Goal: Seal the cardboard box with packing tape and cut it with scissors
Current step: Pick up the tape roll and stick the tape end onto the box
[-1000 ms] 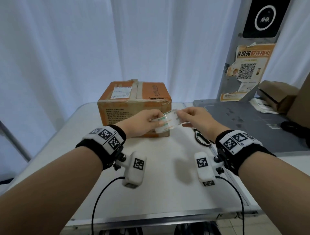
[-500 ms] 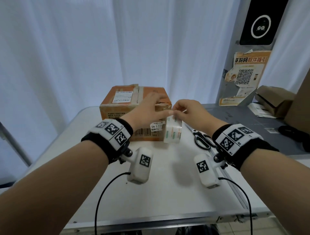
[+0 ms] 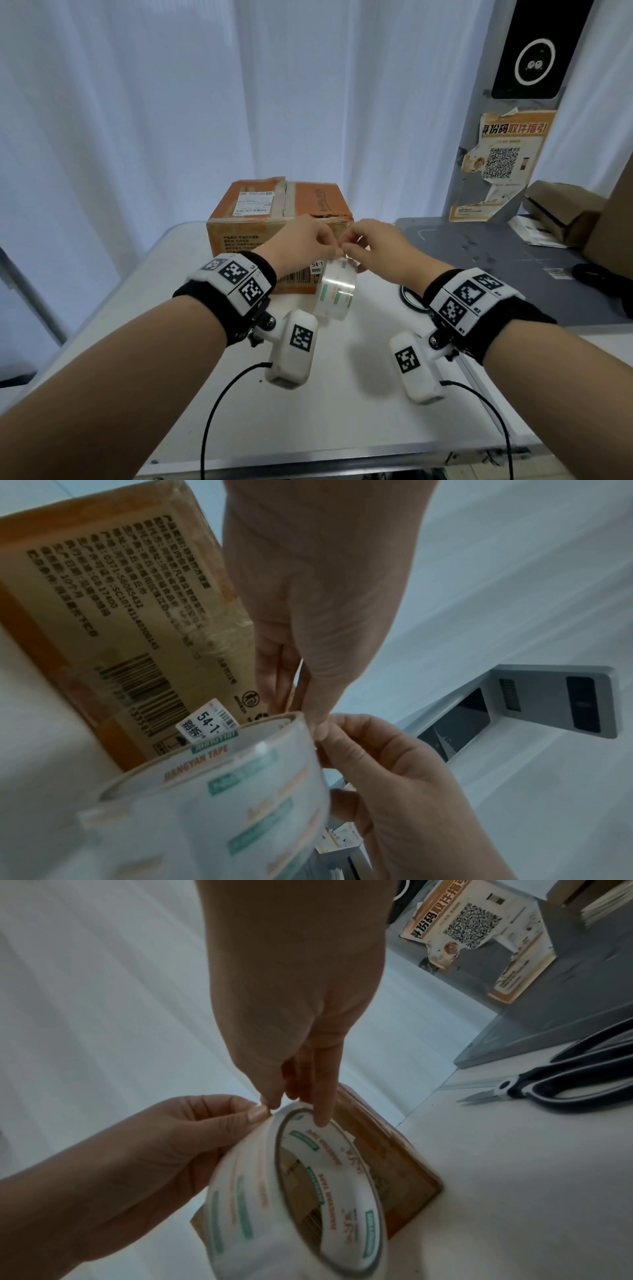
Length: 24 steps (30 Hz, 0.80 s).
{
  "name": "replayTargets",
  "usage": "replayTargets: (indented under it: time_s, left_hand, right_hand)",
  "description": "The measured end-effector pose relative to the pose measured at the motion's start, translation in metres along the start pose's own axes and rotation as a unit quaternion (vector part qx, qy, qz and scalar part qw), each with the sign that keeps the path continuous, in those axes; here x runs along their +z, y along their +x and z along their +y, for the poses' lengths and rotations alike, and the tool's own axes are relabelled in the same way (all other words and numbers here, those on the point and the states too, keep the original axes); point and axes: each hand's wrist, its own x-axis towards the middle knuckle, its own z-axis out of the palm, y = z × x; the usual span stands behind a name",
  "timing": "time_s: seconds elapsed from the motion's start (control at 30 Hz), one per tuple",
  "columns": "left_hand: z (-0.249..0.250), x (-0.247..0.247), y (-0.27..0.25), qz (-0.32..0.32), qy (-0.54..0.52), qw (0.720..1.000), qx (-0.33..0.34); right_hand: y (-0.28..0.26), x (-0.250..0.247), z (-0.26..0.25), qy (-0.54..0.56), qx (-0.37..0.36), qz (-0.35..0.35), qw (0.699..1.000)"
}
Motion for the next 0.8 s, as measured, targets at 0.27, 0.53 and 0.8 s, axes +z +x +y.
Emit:
replayTargets:
  time_s: [0.27,0.53,0.8]
  left_hand:
    - [0.007,-0.015,0.029,0.148,-0.1,0.984,-0.005]
    - [0.018,-0.025,0.071,0.051,-0.205,0.975,-0.067]
    - [0.019,-0.027,0.085,0.019,-0.315,0.941,-0.123]
  right_hand:
    - [0.024,-0.035,-0.011,0.277,0.156,-0.04,0.947]
    - [0.064,-0.077,-0.018,0.051,0.128,-0.01,0.99]
    - [0.08,-0.071,-0.009,-0.059,0.086,0.016,0.994]
